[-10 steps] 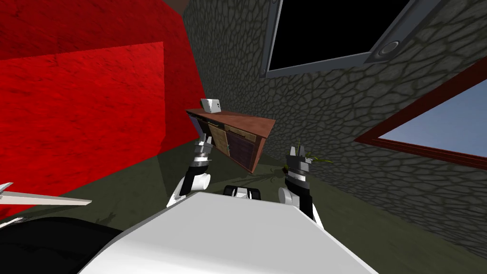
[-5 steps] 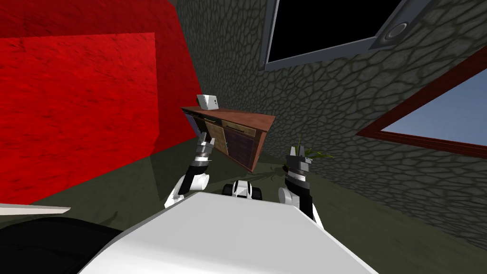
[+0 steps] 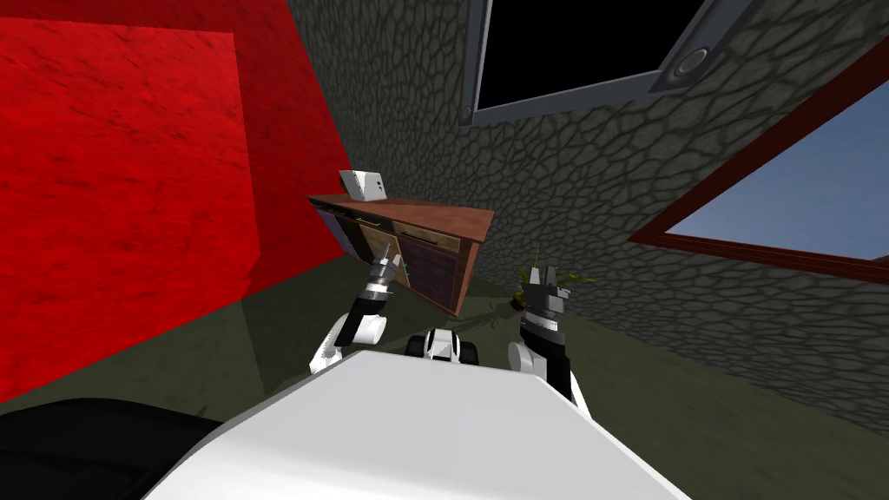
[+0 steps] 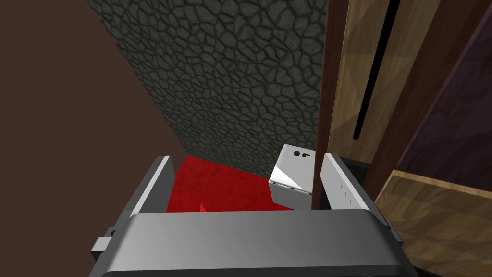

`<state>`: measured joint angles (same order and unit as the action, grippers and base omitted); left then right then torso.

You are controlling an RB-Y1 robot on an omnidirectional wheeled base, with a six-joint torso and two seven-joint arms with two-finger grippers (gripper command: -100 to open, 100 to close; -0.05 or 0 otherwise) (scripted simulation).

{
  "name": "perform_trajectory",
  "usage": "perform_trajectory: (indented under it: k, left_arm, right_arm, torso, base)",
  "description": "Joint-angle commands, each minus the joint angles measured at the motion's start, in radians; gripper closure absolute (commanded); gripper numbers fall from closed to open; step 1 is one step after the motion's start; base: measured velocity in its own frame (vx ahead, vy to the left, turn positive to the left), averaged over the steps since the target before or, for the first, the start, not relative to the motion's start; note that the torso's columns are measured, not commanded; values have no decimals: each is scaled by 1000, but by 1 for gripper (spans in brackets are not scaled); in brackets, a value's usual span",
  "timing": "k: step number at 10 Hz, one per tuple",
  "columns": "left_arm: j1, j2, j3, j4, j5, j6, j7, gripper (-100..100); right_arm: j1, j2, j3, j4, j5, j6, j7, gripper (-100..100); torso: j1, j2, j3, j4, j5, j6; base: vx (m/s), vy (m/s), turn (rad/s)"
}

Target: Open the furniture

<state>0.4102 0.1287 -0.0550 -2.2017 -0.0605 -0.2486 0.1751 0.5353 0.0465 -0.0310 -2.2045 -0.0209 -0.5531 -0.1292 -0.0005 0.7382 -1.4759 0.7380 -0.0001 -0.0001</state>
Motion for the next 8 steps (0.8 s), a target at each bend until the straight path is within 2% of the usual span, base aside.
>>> perform_trajectory:
  k: [1, 8]
  left_arm:
    - [-16, 16, -21, 16, -10, 48, 4, -100]
    - [-64, 117, -83, 57, -42, 180, 9, -100]
  right_arm:
    - [0, 0, 0, 0, 0, 0, 0, 0]
    - [0, 0, 0, 0, 0, 0, 0, 0]
  torso:
    - [0, 1, 1, 0, 0, 0]
    - [0, -1, 0, 0, 0, 0]
  base:
    - [67, 3, -123]
    - [74, 11, -142]
